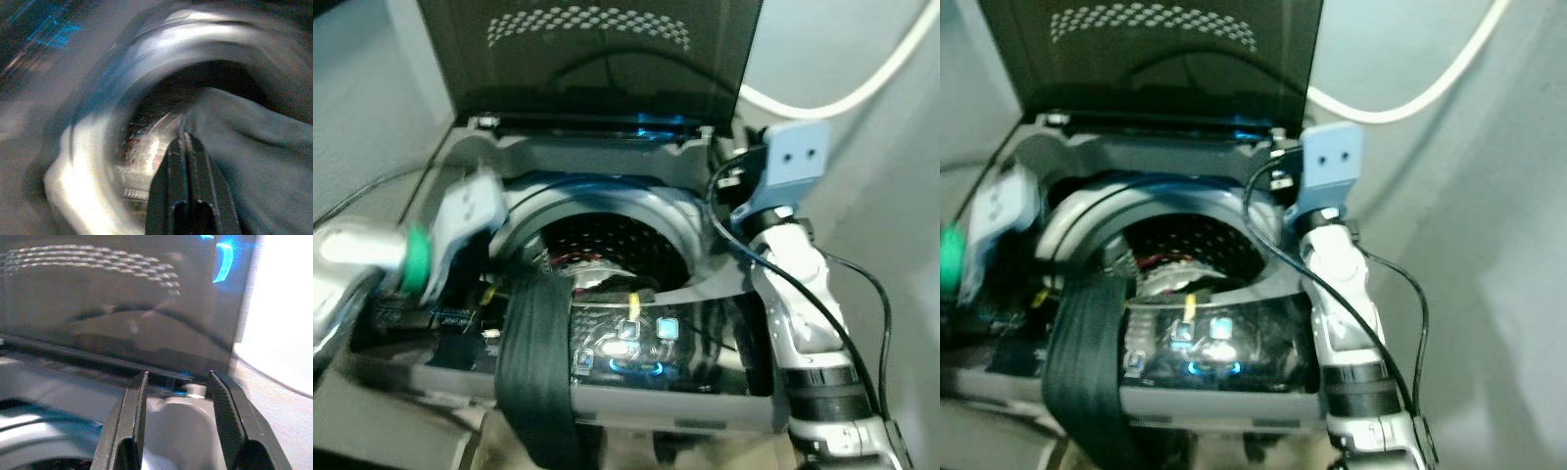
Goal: Clothes washing
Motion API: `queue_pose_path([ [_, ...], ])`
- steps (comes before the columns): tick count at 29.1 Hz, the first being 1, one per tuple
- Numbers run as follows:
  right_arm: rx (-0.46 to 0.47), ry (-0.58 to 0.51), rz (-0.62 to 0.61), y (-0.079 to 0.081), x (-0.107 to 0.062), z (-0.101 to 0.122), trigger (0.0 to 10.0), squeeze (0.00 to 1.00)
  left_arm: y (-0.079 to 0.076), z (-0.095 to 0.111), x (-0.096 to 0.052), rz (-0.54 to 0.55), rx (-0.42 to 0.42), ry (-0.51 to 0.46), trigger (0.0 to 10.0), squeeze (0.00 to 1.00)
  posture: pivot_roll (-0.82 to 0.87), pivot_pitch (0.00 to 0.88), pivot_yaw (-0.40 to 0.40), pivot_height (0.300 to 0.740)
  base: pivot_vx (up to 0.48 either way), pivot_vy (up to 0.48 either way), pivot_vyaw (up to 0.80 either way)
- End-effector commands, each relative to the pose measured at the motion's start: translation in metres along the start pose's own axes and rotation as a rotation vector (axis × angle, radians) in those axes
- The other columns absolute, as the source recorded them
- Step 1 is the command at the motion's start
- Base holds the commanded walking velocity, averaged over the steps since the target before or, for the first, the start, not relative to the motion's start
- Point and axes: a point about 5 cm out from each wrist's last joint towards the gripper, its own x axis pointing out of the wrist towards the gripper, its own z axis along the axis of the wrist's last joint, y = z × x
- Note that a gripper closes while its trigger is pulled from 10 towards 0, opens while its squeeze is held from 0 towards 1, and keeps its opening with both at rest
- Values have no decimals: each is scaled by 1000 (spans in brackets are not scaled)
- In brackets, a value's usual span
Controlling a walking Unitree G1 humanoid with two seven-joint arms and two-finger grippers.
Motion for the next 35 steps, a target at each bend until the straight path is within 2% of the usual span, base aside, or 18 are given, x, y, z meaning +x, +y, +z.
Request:
queue_pose_path([
  [1, -6, 1, 11, 2, -1, -1, 10000, 0, 14, 0, -3, 115, 52, -1, 10000, 0, 134, 91, 88, 740, 0, 0, 0],
  [2, -6, 1, 15, 4, -1, -1, 10000, 0, 26, 6, 0, 202, 71, -32, 10000, 0, 134, 91, 88, 740, 0, 0, 0],
  [4, -6, 1, 15, 4, -1, -1, 10000, 0, 26, 6, 0, 202, 71, -32, 10000, 0, 134, 91, 88, 740, 0, 0, 0],
  [8, -7, 4, 18, 6, -3, -2, 10000, 0, 52, 31, 5, 423, 185, -133, 10000, 0, 122, 100, 94, 740, 0, 0, 0],
  [10, -8, 6, 17, 5, -4, -2, 10000, 0, 57, 44, 7, 504, 248, -187, 10000, 0, 122, 100, 94, 740, 0, 0, 0],
  [12, -8, 6, 17, 5, -4, -2, 10000, 0, 57, 44, 7, 504, 248, -187, 10000, 0, 122, 100, 94, 740, 0, 0, 0],
  [13, -10, 9, 16, 5, -5, -3, 10000, 0, 59, 57, 11, 556, 328, -240, 10000, 0, 122, 100, 94, 740, 0, 0, 0],
  [14, -10, 9, 16, 5, -5, -3, 10000, 0, 59, 57, 11, 556, 328, -240, 10000, 0, 122, 100, 94, 740, 0, 0, 0],
  [16, -10, 11, 17, 5, -6, -3, 10000, 0, 54, 92, 24, 587, 560, -349, 10000, 0, 116, 111, 85, 740, 0, 0, 0],
  [18, -8, 10, 28, 8, -5, -3, 10000, 0, 45, 124, 37, 575, 706, -453, 10000, 0, 120, 115, 84, 740, 0, 0, 0],
  [21, -5, 5, 39, 12, -5, -2, 10000, 0, 34, 147, 49, 541, 761, -541, 10000, 0, 118, 130, 93, 740, 0, 0, 0],
  [25, -3, 5, 41, 13, -6, -2, 10000, 0, 25, 154, 54, 523, 809, -576, 10000, 0, 117, 132, 95, 740, 0, 0, 0],
  [27, 2, 11, 41, 15, -9, -3, 10000, 0, -2, 154, 72, 435, 898, -636, 10000, 0, 118, 139, 101, 740, 0, 0, 0],
  [30, 3, 17, 34, 15, -11, -4, 10000, 0, -20, 139, 88, 306, 744, -629, 10000, 0, 100, 145, 114, 740, 0, 0, 0],
  [32, 3, 17, 34, 15, -11, -4, 10000, 0, -20, 139, 88, 306, 744, -629, 10000, 0, 100, 145, 114, 740, 0, 0, 0],
  [33, 3, 18, 31, 15, -12, -4, 10000, 0, -24, 134, 91, 267, 691, -624, 10000, 0, 100, 145, 114, 740, 0, 0, 0],
  [34, 0, 20, 25, 13, -13, -4, 10000, 0, -26, 127, 93, 209, 588, -617, 10000, 1000, 99, 147, 116, 740, 0, 0, 0],
  [35, -1, 22, 21, 12, -13, -4, 10000, 0, -26, 123, 95, 161, 510, -605, 10000, 1000, 99, 147, 116, 740, 0, 0, 0],
])
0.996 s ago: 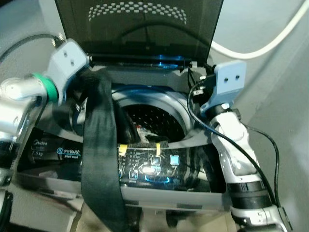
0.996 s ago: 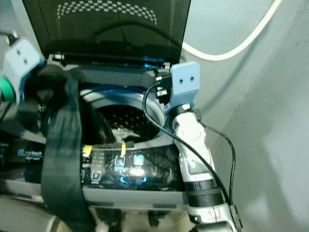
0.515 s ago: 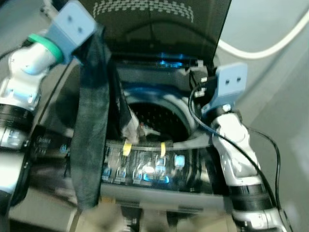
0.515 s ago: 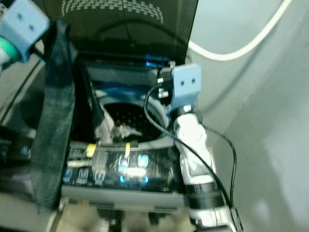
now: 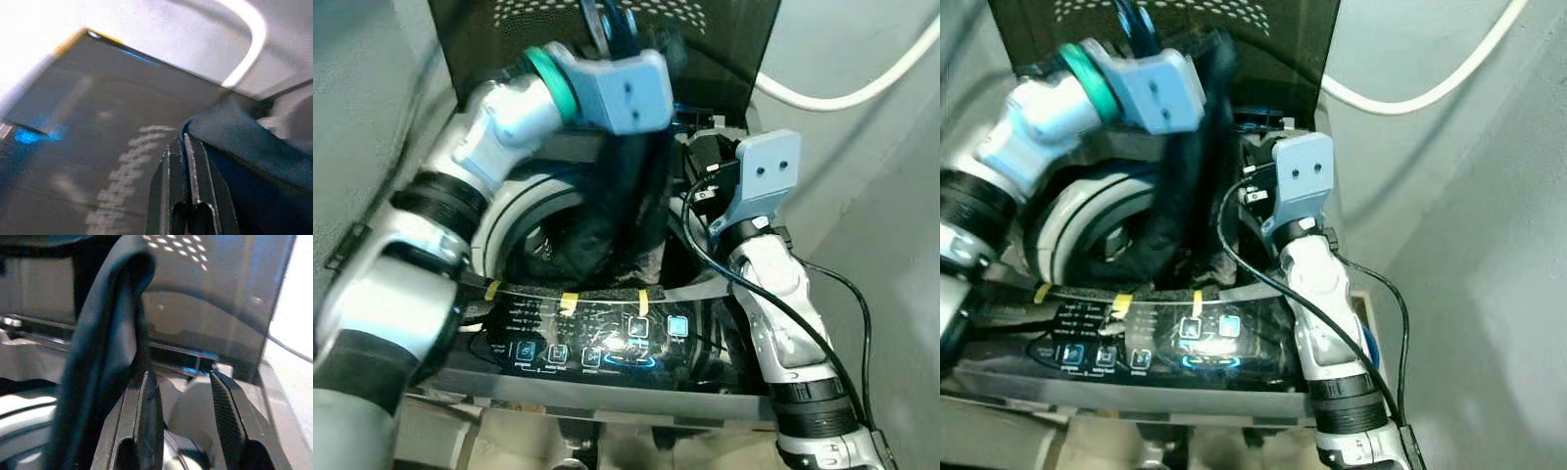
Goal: Clothes washing
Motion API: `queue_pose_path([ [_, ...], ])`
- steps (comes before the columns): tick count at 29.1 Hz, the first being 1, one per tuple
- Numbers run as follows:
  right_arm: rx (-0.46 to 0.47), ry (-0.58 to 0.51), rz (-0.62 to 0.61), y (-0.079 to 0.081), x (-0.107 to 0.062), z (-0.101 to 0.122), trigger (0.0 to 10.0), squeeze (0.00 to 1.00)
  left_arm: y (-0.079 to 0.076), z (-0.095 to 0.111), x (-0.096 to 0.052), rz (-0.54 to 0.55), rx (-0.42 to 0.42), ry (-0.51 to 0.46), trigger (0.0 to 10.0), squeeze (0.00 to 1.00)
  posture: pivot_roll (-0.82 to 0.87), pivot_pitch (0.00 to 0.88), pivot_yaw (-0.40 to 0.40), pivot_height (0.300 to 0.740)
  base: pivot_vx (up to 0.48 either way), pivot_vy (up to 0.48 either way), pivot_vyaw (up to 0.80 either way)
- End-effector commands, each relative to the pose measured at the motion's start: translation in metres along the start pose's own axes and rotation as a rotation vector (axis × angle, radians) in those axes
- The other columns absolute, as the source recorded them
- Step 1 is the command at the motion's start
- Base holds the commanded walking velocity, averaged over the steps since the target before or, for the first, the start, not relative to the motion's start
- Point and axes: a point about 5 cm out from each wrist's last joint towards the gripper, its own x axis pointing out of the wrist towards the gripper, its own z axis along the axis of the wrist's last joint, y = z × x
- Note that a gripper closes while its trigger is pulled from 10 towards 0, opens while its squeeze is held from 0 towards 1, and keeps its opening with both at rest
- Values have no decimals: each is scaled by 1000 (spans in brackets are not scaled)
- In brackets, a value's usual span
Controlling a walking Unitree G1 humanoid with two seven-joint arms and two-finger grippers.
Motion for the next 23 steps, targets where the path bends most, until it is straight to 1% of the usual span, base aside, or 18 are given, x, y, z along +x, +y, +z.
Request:
queue_pose_path([
  [1, -3, 19, -9, -2, -4, -3, 10000, 0, 5, -7, -6, 2, -163, 21, 10000, 1000, 99, 147, 116, 740, 0, 0, 0],
  [2, -3, 19, -9, -2, -4, -3, 10000, 0, 5, -7, -6, 2, -163, 21, 10000, 1000, 99, 147, 116, 740, 0, 0, 0],
  [3, -3, 20, -10, -2, -4, -3, 10000, 0, 6, -9, -8, 8, -212, 27, 10000, 1000, 99, 147, 116, 740, 0, 0, 0],
  [4, -3, 20, -10, -2, -4, -3, 10000, 0, 6, -9, -8, 8, -212, 27, 10000, 1000, 99, 147, 116, 740, 0, 0, 0],
  [5, 3, 21, -5, 0, -4, -4, 10000, 0, 15, -14, -15, 23, -306, 48, 10000, 1000, 117, 147, 110, 740, 0, 0, 0],
  [6, 3, 21, -5, 0, -4, -4, 10000, 0, 15, -14, -15, 23, -306, 48, 10000, 1000, 117, 147, 110, 740, 0, 0, 0],
  [8, 7, 21, -1, 2, -3, -4, 10000, 0, 21, -17, -21, 39, -354, 64, 10000, 1000, 122, 147, 109, 740, 0, 0, 0],
  [9, 7, 21, -1, 2, -3, -4, 10000, 0, 21, -17, -21, 39, -354, 64, 10000, 1000, 122, 147, 109, 740, 0, 0, 0],
  [11, 10, 21, 2, 3, -2, -4, 10000, 0, 24, -21, -30, 59, -414, 87, 10000, 1000, 122, 147, 109, 740, 0, 0, 0],
  [12, 13, 21, 2, 3, -2, -5, 10000, 0, 23, -23, -39, 66, -456, 103, 10000, 1000, 122, 147, 109, 740, 0, 0, 0],
  [13, 13, 21, 2, 3, -2, -5, 10000, 0, 23, -23, -39, 66, -456, 103, 10000, 1000, 122, 147, 109, 740, 0, 0, 0],
  [14, 14, 22, 1, 3, -2, -6, 10000, 0, 21, -24, -45, 62, -488, 109, 10000, 1000, 122, 147, 109, 740, 0, 0, 0],
  [15, 14, 22, 1, 3, -2, -6, 10000, 0, 21, -24, -45, 62, -488, 109, 10000, 1000, 122, 147, 109, 740, 0, 0, 0],
  [17, 22, 27, -1, 5, -2, -8, 10000, 0, 17, -21, -58, 64, -543, 116, 10000, 1000, 166, 142, 113, 740, 0, 0, 0],
  [18, 22, 27, -1, 5, -2, -8, 10000, 0, 17, -21, -58, 64, -543, 116, 10000, 1000, 166, 142, 113, 740, 0, 0, 0],
  [20, 31, 31, -1, 8, -3, -10, 10000, 0, 14, -18, -67, 104, -579, 120, 10000, 1000, 166, 132, 107, 740, 0, 0, 0],
  [22, 31, 31, -1, 8, -3, -10, 10000, 0, 14, -18, -67, 104, -579, 120, 10000, 1000, 166, 132, 107, 740, 0, 0, 0],
  [23, 33, 33, -1, 9, -4, -11, 10000, 0, 15, -16, -70, 154, -602, 120, 10000, 1000, 162, 124, 102, 740, 0, 0, 0],
])
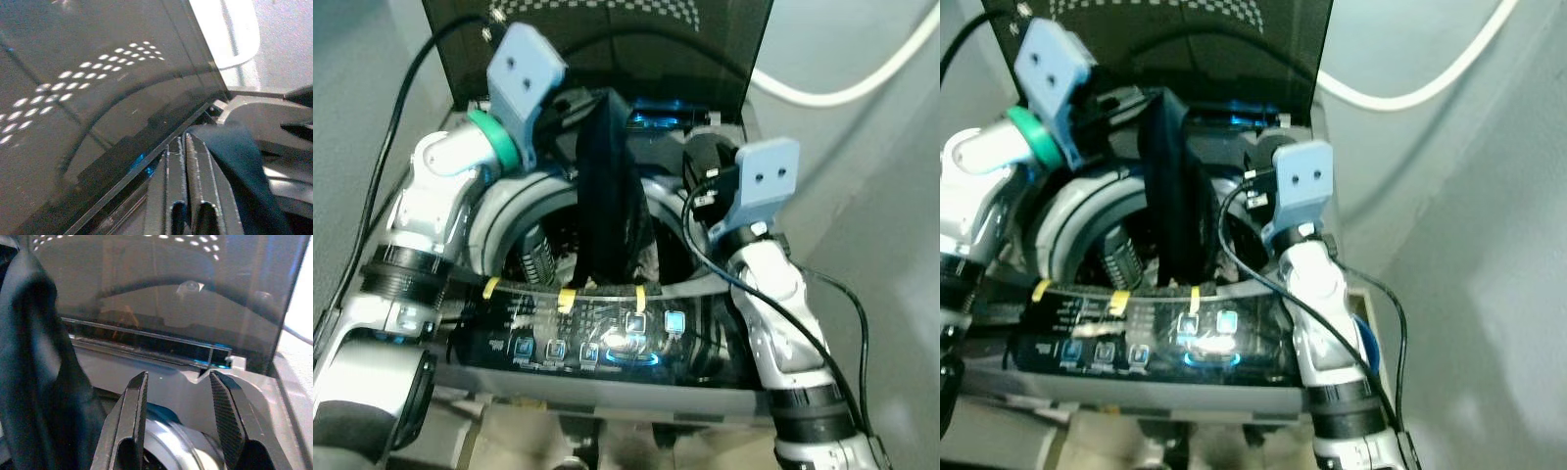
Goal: Clothes washing
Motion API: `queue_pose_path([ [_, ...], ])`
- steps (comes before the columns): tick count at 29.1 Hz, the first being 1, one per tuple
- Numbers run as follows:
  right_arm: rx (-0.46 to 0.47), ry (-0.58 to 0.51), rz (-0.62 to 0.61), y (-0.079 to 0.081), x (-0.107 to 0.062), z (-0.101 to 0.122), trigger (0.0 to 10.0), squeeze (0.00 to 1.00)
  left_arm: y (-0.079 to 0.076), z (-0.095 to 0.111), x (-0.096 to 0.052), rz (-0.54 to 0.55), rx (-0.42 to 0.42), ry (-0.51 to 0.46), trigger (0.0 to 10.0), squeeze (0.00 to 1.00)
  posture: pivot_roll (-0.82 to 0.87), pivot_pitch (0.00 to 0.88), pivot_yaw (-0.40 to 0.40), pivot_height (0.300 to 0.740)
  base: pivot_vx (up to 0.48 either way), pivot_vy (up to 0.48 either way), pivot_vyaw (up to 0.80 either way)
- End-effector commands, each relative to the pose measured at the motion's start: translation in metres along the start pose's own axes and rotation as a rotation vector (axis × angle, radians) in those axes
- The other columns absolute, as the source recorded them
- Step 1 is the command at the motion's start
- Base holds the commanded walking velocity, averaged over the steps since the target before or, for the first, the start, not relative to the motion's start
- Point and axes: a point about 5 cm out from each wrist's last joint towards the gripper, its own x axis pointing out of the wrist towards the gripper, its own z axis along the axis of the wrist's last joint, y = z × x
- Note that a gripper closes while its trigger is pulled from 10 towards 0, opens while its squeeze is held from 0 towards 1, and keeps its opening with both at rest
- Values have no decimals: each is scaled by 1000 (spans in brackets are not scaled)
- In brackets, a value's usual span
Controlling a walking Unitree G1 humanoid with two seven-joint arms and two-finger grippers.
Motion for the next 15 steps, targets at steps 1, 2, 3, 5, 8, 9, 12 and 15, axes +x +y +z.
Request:
queue_pose_path([
  [1, 10, 20, -7, 2, -4, -7, 10000, 0, 3, 8, -6, 100, 9, -35, 10000, 733, 153, 108, 90, 740, 0, 0, 0],
  [2, 10, 20, -7, 2, -4, -7, 10000, 0, 3, 8, -6, 100, 9, -35, 10000, 733, 153, 108, 90, 740, 0, 0, 0],
  [3, 14, 23, -21, 0, -5, -8, 10000, 0, 2, 13, -11, 175, 33, -55, 10000, 0, 151, 92, 78, 740, 0, 0, 0],
  [5, 19, 25, -54, -4, -8, -10, 10000, 0, -6, 22, -18, 252, 57, -74, 10000, 0, 151, 82, 72, 740, 0, 0, 0],
  [8, 25, 20, -83, -7, -8, -9, 10000, 0, -18, 28, -23, 241, 43, -84, 10000, 0, 156, 63, 63, 740, 0, 0, 0],
  [9, 30, 14, -104, -9, -8, -9, 10000, 0, -29, 32, -29, 227, 34, -86, 10000, 0, 155, 52, 57, 740, 0, 0, 0],
  [12, 39, 4, -125, -12, -8, -7, 10000, 0, -42, 32, -38, 234, -18, -68, 10000, 0, 159, 35, 44, 740, 0, 0, 0],
  [15, 46, -1, -123, -11, -8, -6, 10000, 0, -47, 27, -44, 259, -50, -37, 10000, 0, 159, 17, 27, 740, 0, 0, 0],
])
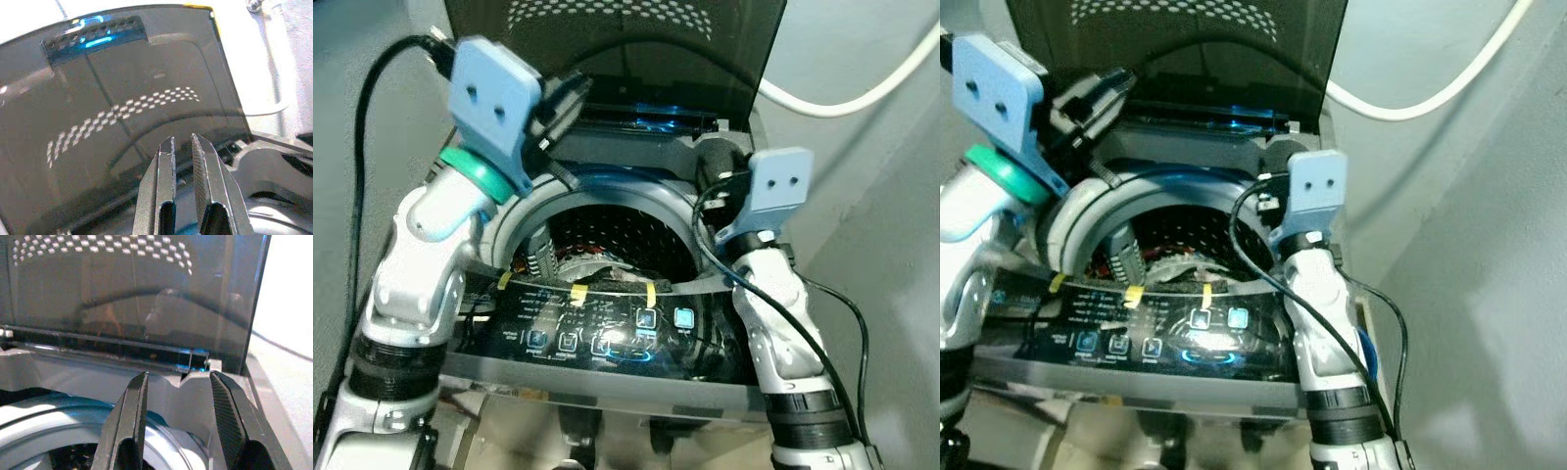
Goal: Clothes washing
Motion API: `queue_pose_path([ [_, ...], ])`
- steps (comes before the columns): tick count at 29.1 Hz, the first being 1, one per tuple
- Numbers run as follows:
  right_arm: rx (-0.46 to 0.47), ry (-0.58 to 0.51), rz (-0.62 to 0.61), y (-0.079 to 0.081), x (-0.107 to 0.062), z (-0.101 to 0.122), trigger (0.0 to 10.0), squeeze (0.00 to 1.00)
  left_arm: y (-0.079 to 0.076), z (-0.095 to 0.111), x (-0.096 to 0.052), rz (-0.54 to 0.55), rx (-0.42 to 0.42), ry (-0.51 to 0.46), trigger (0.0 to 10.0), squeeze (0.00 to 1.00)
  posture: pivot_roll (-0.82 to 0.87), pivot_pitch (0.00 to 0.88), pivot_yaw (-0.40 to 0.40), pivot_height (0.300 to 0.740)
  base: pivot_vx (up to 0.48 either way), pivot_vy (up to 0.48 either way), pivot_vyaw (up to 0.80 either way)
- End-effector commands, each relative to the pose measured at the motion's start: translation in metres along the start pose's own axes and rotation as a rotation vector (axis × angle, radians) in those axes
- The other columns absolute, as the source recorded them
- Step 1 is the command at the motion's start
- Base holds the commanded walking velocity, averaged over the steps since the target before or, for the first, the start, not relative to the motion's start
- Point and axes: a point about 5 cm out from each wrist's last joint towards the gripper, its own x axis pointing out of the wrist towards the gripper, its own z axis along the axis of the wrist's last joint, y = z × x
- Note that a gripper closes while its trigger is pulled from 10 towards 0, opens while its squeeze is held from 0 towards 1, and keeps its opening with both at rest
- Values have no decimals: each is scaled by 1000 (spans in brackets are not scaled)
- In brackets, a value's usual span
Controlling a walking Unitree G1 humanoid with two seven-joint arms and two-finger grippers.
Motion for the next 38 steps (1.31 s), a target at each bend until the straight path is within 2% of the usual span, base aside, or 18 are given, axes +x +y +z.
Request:
queue_pose_path([
  [1, 14, -7, 2, 0, -2, 0, 10000, 0, -4, -8, -8, 36, -38, 44, 10000, 0, 159, 0, 5, 740, 0, 0, 0],
  [2, 14, -7, 2, 0, -2, 0, 10000, 0, -4, -8, -8, 36, -38, 44, 10000, 0, 159, 0, 5, 740, 0, 0, 0],
  [3, 24, -6, 12, 1, -1, -1, 10000, 0, -8, -17, -15, 67, -66, 77, 10000, 0, 159, 0, -6, 740, 0, 0, 0],
  [4, 24, -6, 12, 1, -1, -1, 10000, 0, -8, -17, -15, 67, -66, 77, 10000, 0, 159, 0, -6, 740, 0, 0, 0],
  [7, 40, -1, 31, 2, -1, -3, 10000, 0, -13, -34, -23, 113, -80, 124, 10000, 0, 156, 0, -21, 740, 0, 0, 0],
  [8, 40, -1, 31, 2, -1, -3, 10000, 0, -13, -34, -23, 113, -80, 124, 10000, 0, 156, 0, -21, 740, 0, 0, 0],
  [9, 52, 1, 38, 2, 0, -5, 10000, 0, -13, -44, -25, 151, -80, 146, 10000, 0, 147, 0, -38, 740, 0, 0, 0],
  [11, 52, 1, 38, 2, 0, -5, 10000, 0, -13, -44, -25, 151, -80, 146, 10000, 0, 147, 0, -38, 740, 0, 0, 0],
  [13, 74, 11, 45, 0, 1, -10, 10000, 0, -5, -58, -25, 221, -59, 162, 10000, 0, 145, 0, -40, 740, 0, 0, 0],
  [18, 83, 13, 48, -3, 0, -15, 10000, 0, 6, -60, -23, 273, -50, 183, 10000, 0, 138, 0, -30, 740, 0, 0, 0],
  [27, 87, 0, 54, -1, -1, -15, 10000, 0, 12, -57, -21, 301, -32, 191, 10000, 0, 136, 0, -19, 740, 0, 0, 0],
  [32, 105, -10, 59, 3, -2, -14, 10000, 0, 21, -58, -16, 324, -1, 176, 10000, 0, 131, 0, -12, 740, 0, 0, 0],
  [38, 96, -8, 56, 3, -4, -16, 10000, 0, 22, -58, -14, 325, 8, 170, 10000, 0, 126, 0, -9, 740, -40, 0, 0],
])
